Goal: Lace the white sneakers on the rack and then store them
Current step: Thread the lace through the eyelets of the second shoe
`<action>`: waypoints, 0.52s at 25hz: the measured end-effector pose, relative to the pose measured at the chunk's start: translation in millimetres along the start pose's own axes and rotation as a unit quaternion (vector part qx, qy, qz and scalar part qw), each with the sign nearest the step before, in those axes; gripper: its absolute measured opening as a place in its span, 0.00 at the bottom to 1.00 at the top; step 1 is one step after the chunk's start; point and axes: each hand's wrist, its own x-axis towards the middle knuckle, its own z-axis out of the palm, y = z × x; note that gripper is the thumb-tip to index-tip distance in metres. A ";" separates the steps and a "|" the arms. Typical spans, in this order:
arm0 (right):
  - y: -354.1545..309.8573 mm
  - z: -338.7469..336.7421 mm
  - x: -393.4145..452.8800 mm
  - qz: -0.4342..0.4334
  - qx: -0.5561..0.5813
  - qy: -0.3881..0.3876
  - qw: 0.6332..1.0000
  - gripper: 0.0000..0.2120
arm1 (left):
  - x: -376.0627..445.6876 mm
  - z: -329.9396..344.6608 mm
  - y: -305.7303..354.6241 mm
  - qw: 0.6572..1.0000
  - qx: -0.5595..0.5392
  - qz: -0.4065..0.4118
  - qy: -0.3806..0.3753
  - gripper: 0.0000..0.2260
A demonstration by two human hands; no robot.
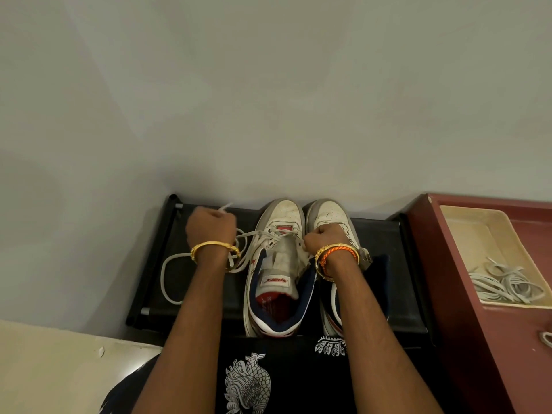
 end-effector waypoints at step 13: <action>-16.9 37.2 19.8 -0.247 -0.346 0.006 0.905 0.13 | -53.3 25.4 -6.7 0.940 0.221 0.149 -0.211 0.12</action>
